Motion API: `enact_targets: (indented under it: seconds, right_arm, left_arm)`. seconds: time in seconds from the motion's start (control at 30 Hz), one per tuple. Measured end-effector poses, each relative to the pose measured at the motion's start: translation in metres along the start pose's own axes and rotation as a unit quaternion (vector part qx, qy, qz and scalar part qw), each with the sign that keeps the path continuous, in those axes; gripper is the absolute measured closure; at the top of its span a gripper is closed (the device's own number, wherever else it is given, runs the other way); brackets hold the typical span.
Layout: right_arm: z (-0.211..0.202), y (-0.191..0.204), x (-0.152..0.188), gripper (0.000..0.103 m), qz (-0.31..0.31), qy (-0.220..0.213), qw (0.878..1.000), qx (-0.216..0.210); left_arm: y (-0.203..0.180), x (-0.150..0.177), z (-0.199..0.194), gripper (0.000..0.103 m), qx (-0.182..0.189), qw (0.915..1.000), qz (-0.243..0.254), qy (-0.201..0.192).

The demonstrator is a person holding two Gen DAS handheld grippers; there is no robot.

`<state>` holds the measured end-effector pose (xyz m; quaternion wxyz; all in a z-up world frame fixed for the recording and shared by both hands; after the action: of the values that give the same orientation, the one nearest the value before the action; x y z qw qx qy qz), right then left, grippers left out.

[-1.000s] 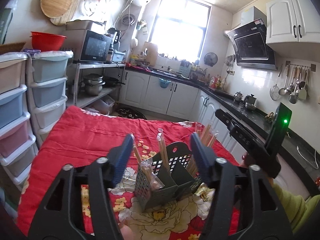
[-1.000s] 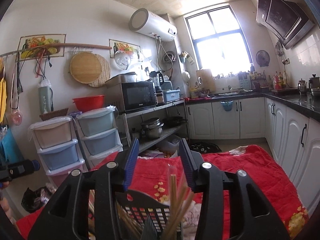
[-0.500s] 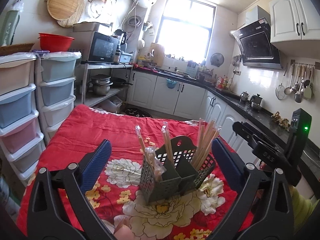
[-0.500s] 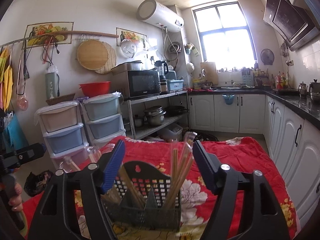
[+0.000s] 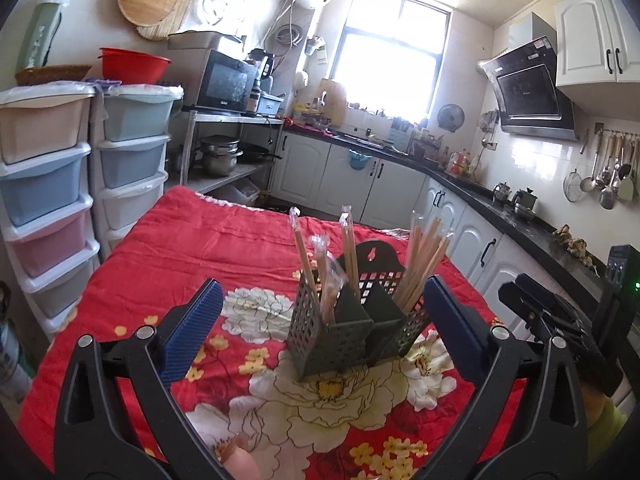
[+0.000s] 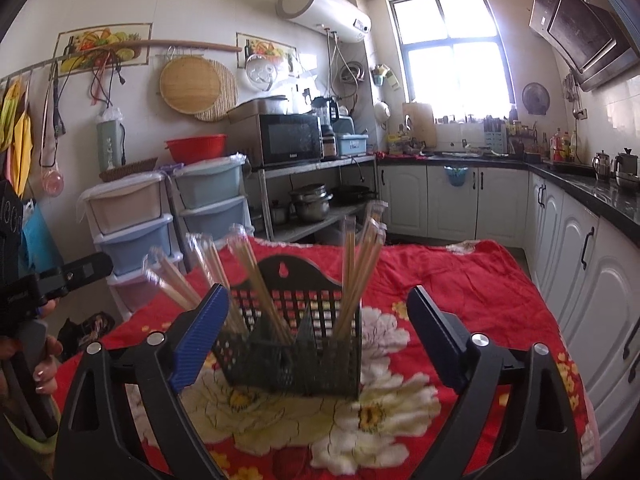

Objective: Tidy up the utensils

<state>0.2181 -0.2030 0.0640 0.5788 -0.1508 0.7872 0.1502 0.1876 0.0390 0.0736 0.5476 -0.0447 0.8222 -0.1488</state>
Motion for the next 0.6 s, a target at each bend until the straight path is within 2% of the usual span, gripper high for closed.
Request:
enact_targets:
  seconds: [0.07, 0.37, 0.6]
  right_arm:
    - [-0.003, 0.001, 0.008, 0.010, 0.001, 0.009, 1.000, -0.002]
    - [-0.012, 0.010, 0.041, 0.008, -0.007, 0.045, 0.999, -0.002]
    - [-0.019, 0.011, 0.066, 0.007, -0.012, 0.061, 0.998, 0.006]
  left_arm:
    - [0.000, 0.008, -0.001, 0.011, -0.003, 1.0000, -0.001, 0.004]
    - [0.000, 0.049, 0.006, 0.011, -0.020, 0.9991, 0.003, 0.038]
    - [0.002, 0.073, 0.004, 0.011, -0.028, 0.9987, 0.006, 0.042]
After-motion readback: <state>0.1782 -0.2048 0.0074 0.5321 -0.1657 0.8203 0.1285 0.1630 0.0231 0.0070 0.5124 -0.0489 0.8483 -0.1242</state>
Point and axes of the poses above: each gripper's, at about its wrist camera, not at the fingertips, and z roughly the way its jaws point, y to its left, x to its underside, the point moved 7 cm from there along z, roughly the way its jaws point, and after that the axes turned 3 degrees about -z, right-handed, at the moved point
